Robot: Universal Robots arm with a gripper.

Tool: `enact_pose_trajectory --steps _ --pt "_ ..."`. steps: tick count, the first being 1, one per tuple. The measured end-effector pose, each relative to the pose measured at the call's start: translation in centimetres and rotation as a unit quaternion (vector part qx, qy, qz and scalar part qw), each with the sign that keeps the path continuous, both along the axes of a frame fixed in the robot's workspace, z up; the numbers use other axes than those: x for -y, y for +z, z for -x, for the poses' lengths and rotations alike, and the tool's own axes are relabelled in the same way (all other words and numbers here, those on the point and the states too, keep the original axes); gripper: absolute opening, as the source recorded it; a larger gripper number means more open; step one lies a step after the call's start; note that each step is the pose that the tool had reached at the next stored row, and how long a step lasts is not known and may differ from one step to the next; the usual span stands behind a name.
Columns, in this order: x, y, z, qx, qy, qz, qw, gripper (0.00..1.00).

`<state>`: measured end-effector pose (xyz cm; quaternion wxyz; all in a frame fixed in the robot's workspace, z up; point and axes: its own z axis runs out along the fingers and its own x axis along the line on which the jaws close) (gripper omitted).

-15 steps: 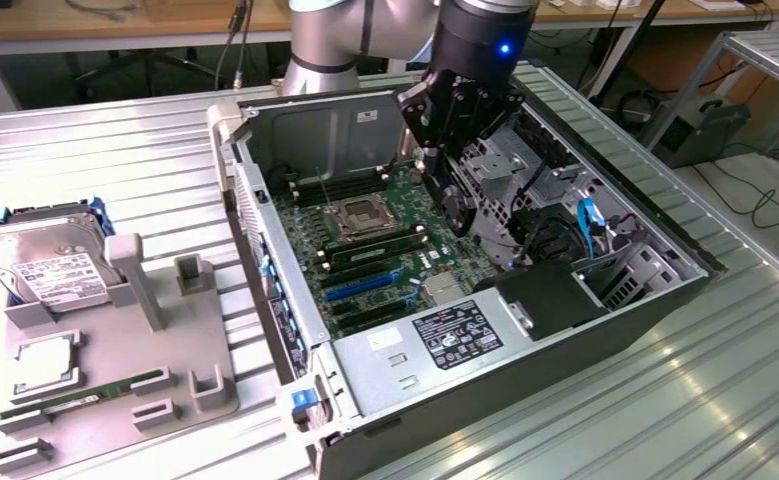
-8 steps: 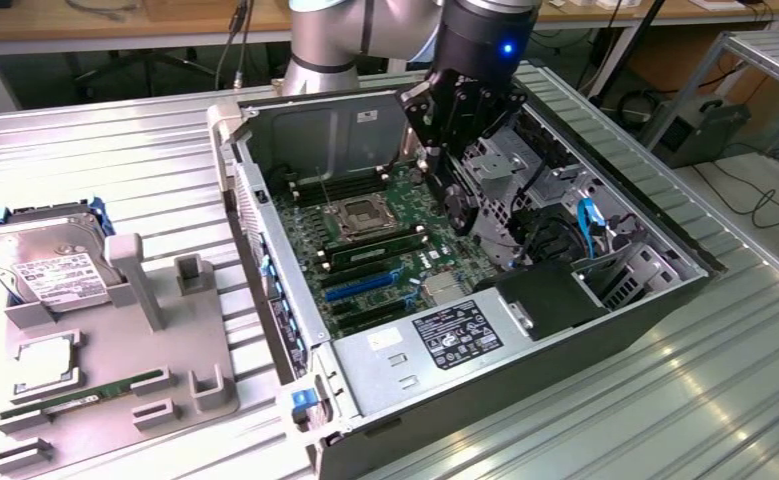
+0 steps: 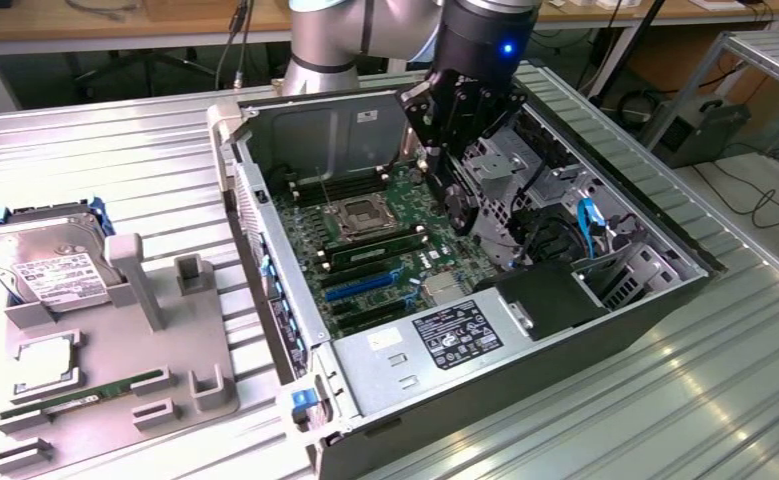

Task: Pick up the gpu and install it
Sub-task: 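Insert the gpu into the slot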

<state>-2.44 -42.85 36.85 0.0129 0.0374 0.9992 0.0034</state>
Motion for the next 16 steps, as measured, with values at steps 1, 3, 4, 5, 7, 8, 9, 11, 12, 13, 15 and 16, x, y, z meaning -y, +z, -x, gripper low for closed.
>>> enact_pose_trajectory --steps 1,3,4,5,7,8,9,11,12,13,15,16 --pt "0.00 0.00 0.00 0.0000 0.000 0.0000 1.0000 0.26" --pt "0.00 0.00 0.00 0.0000 0.001 0.0000 1.0000 0.26" --pt "0.00 0.00 0.00 0.0000 0.002 0.0000 1.0000 0.26" --pt "0.00 0.00 0.00 0.0000 0.004 0.0000 1.0000 0.26" --pt "0.00 0.00 0.00 0.0000 0.009 0.0000 1.0000 0.26" --pt "0.00 0.00 0.00 0.0000 0.013 0.0000 0.9999 0.26" --pt "0.00 0.00 0.00 0.0000 0.019 0.0000 0.9998 0.26" --pt "0.00 0.00 0.00 0.0000 0.031 0.0000 0.9995 0.26" --pt "0.00 0.00 0.00 0.0000 0.065 0.0000 0.9979 0.26" --pt "0.00 0.00 0.00 0.0000 0.076 0.0000 0.9971 0.26" --pt "0.00 -0.01 0.00 0.0000 0.094 0.0000 0.9956 0.26" --pt "0.00 -0.01 0.00 0.0000 0.100 0.0000 0.9950 0.26"
